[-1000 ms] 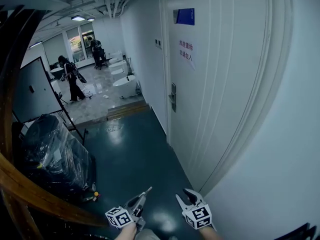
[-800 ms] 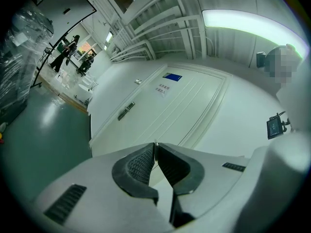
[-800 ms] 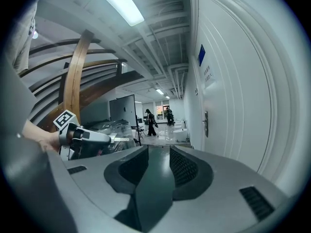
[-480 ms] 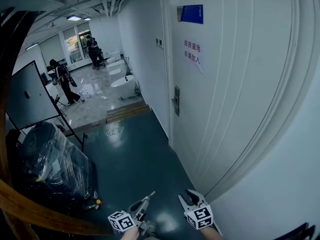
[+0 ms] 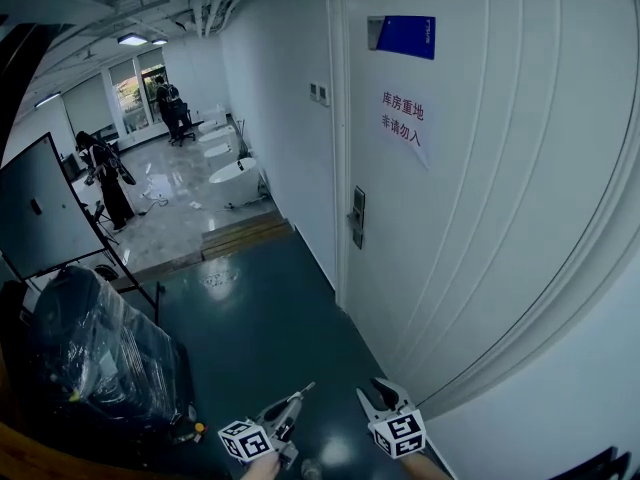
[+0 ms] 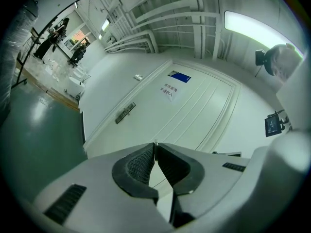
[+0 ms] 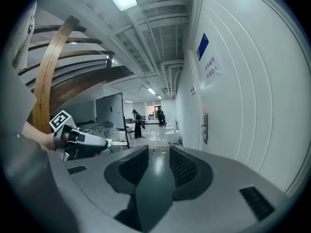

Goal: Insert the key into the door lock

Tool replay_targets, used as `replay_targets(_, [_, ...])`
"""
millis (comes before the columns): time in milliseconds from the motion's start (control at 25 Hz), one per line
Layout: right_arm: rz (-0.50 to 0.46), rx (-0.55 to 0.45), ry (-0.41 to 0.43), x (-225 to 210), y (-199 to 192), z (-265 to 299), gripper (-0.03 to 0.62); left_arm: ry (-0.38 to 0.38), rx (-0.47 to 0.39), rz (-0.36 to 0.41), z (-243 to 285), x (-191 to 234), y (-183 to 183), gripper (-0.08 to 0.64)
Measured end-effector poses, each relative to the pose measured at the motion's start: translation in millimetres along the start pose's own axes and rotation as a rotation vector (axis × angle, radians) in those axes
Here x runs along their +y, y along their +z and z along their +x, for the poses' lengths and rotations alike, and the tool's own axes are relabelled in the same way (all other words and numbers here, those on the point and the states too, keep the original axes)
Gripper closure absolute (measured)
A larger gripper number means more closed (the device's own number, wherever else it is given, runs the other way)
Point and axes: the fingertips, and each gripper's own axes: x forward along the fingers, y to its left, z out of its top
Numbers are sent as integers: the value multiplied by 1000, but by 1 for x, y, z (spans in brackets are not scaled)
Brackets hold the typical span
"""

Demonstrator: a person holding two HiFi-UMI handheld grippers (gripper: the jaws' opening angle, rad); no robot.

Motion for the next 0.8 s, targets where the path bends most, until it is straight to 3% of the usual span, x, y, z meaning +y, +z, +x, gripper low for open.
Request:
replay_targets(480, [1,0,-82,12,14,85,471,-98,43,13,19,62,61,528])
replay_targets(800, [-11,11,-92,19,20,124,471,-104,39,-14,18,96,82,528])
